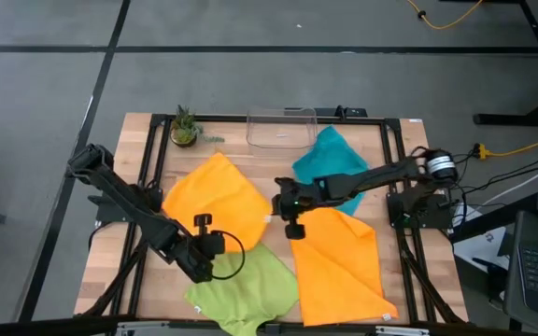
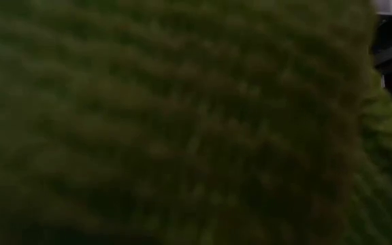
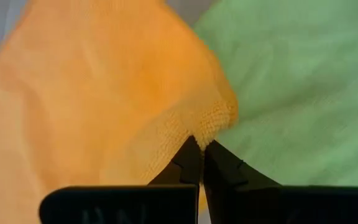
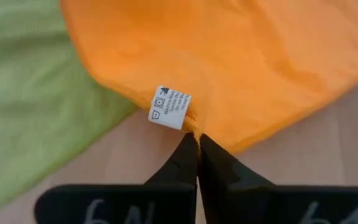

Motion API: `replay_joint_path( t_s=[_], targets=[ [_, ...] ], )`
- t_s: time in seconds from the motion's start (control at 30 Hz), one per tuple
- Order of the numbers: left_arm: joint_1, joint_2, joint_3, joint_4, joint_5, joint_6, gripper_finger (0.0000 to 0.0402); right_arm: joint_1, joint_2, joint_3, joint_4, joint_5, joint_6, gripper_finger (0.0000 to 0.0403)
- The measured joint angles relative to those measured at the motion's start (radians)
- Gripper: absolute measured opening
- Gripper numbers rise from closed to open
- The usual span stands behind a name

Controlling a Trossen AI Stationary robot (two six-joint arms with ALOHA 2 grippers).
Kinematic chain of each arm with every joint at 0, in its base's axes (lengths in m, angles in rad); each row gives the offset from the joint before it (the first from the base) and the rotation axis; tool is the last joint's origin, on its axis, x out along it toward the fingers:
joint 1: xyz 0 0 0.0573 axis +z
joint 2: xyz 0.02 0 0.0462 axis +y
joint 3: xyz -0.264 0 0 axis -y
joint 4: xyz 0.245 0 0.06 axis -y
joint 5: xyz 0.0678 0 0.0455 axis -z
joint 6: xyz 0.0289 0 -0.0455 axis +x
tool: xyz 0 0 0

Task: Fold microfiber towels
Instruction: Fold the orange microfiber cloth

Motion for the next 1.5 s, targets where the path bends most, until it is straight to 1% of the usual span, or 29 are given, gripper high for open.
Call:
replay_joint_path(
  t_s=[0.1, 0.2, 0.33, 0.5, 0.53, 0.67, 0.73, 0.93, 1.0, 1.1, 1.23, 1.37, 1.5],
  targets=[
    [0.003, -0.001, 0.001, 0.04, -0.003, 0.0, 0.0, 0.018, -0.062, 0.0, -0.104, 0.011, 0.035, 0.0002],
    [0.003, 0.006, 0.001, 0.113, -0.006, 0.0, 0.0, 0.045, -0.109, 0.0, -0.178, 0.01, 0.074, 0.0002],
    [0.003, 0.032, 0.002, 0.259, 0.002, 0.0, 0.0, 0.087, -0.161, 0.0, -0.258, 0.005, 0.132, 0.0002],
    [0.001, 0.096, 0.002, 0.463, 0.032, 0.024, 0.0, 0.139, -0.211, 0.0, -0.363, -0.039, 0.203, 0.0001],
    [0.001, 0.111, 0.003, 0.492, 0.039, 0.035, 0.0, 0.149, -0.216, 0.0, -0.368, -0.039, 0.216, 0.0001],
    [0.003, 0.144, 0.002, 0.521, 0.048, 0.059, 0.0, 0.168, -0.228, 0.0, -0.36, -0.039, 0.219, 0.0001],
    [0.005, 0.143, 0.002, 0.512, 0.044, 0.058, 0.0, 0.168, -0.228, 0.0, -0.338, -0.024, 0.216, 0.0001],
    [0.006, 0.091, 0.004, 0.492, -0.001, 0.055, 0.0, 0.154, -0.228, 0.0, -0.275, 0.145, 0.178, 0.0002],
    [0.001, 0.072, 0.004, 0.455, -0.002, 0.054, 0.0, 0.144, -0.228, 0.0, -0.234, 0.177, 0.142, 0.0003],
    [-0.014, 0.045, 0.004, 0.351, -0.015, 0.035, 0.0, 0.121, -0.218, 0.0, -0.178, 0.18, 0.096, 0.0002],
    [-0.031, 0.034, 0.004, 0.179, -0.065, -0.067, 0.0, 0.08, -0.181, 0.001, -0.112, 0.18, 0.043, 0.0002],
    [-0.038, 0.032, 0.004, 0.043, -0.092, -0.173, 0.0, 0.032, -0.113, 0.001, -0.03, 0.181, -0.01, 0.0002],
    [-0.036, 0.032, 0.004, -0.042, -0.119, -0.244, 0.0, -0.023, -0.022, 0.0, 0.088, 0.181, -0.07, 0.0002]
  ],
)
